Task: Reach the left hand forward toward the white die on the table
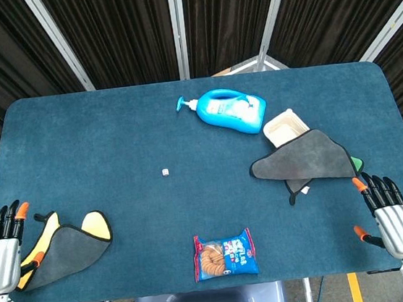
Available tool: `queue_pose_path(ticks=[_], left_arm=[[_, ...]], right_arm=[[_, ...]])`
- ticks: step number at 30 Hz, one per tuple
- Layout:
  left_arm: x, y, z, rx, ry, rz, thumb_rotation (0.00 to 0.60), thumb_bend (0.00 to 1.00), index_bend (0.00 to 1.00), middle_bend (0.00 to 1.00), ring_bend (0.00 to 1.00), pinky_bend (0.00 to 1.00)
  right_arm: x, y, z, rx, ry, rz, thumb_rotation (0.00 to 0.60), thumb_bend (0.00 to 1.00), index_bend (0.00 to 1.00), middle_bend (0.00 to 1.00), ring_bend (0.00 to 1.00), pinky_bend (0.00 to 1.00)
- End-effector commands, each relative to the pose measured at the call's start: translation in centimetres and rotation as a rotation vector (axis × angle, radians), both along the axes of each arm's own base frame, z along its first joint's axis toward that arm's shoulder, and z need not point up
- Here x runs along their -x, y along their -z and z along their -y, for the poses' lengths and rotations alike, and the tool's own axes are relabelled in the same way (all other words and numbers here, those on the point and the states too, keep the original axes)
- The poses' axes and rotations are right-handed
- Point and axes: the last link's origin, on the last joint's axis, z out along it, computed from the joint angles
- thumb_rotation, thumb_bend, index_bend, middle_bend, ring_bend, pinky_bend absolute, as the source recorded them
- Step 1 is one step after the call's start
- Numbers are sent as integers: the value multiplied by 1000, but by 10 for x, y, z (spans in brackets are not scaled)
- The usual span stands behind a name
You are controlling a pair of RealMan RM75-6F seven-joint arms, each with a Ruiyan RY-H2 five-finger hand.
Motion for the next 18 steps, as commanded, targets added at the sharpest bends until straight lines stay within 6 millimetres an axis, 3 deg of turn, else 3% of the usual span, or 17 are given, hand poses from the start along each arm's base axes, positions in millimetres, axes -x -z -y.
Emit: queue_pose_path(ticks=[1,11,15,18], left_arm=[[0,0,0,1,-1,0,600,64,0,0,0,0],[-4,4,-8,7,-16,4,600,97,0,0,0,0],[-16,12,-28,16,-10,22,600,180,0,0,0,0],[-24,18,-44,28,-11,15,600,187,1,0,0,0]], right_arm=[[0,0,0,-1,0,1,600,99,57,0,0,0],[-3,0,0,1,-7,11,600,97,57,0,0,0],[-4,-2,1,5,-4,21,600,97,57,0,0,0],[-4,-2,2,0,-5,25,600,97,57,0,0,0]])
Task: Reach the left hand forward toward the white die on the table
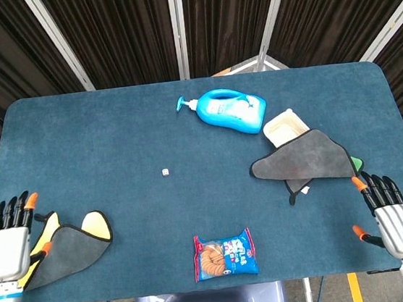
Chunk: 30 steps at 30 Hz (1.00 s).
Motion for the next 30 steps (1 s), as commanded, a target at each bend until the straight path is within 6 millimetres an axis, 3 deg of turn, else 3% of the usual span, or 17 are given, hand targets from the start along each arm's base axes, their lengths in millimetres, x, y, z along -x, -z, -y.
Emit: queue_pose_path(ticks=[1,6,12,30], left_arm=[[-13,10,-21,18,3,0,600,188,6,0,0,0],[-44,35,-69,61,21,-12,600,228,94,0,0,0],[-72,61,-102,90,19,-18,600,287,162,0,0,0],[-146,151,-163,146,-18,-53,600,306,336,0,0,0]], right_arm=[[0,0,1,-4,-2,2,600,97,57,0,0,0],[-1,0,2,-9,-4,15,600,97,57,0,0,0],[-1,-2,2,-11,-2,27,600,97,57,0,0,0],[6,2,2,-61,24,61,600,94,57,0,0,0]])
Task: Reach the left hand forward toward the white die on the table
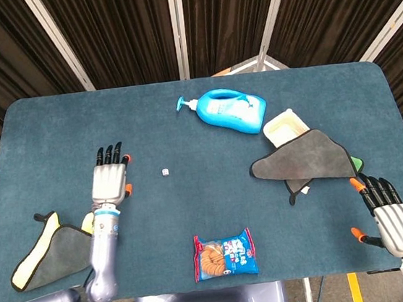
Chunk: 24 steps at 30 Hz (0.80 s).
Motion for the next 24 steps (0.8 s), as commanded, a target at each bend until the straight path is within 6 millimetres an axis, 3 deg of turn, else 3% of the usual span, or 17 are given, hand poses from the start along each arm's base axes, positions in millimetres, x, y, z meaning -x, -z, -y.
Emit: queue_pose_path(ticks=[1,8,13,24], left_arm=[[-17,21,-13,-1,-16,-10,600,307,344,0,0,0],[-38,59,-35,45,-42,-10,600,307,361,0,0,0],[-49,80,-41,72,-34,-20,600,308,346,0,0,0],[-59,99,-44,83,-16,-20,600,315,408,0,0,0]], right_arm=[[1,1,0,-10,5,4,600,94,57,0,0,0],[2,2,1,-29,9,20,600,94,58,0,0,0],[4,1,4,-36,20,27,600,93,58,0,0,0],[8,2,6,-45,34,32,600,93,58,0,0,0]])
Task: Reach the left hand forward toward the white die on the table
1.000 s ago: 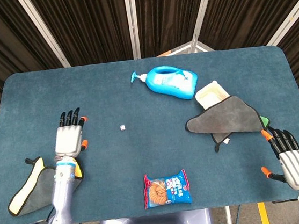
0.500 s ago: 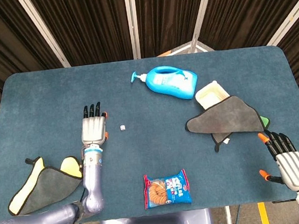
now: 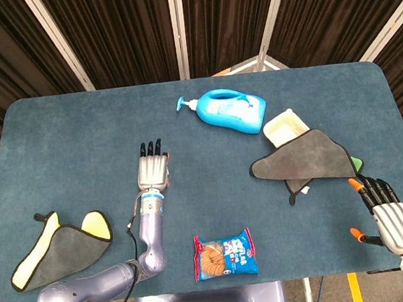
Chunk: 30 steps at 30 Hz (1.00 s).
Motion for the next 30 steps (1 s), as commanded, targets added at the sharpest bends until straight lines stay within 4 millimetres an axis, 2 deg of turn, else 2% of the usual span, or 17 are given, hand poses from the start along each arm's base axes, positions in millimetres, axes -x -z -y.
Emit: queue_pose_path(ticks=[1,15,22,30], left_arm=[[-4,5,0,3,10,4,600,315,410,0,0,0],[5,10,-3,-2,-14,-36,600,376,444,0,0,0],[3,10,-4,-20,12,-10,600,575,570,0,0,0],[-4,5,0,-38,68,39,600,577,562,0,0,0]], right_arm=[[1,1,1,-1,2,-1,600,93,58,0,0,0],[-1,0,-2,7,-7,0,600,93,58,0,0,0],[-3,0,-4,-3,-13,11,600,94,57,0,0,0],[-2,0,-3,0,-12,4,600,93,57,0,0,0]])
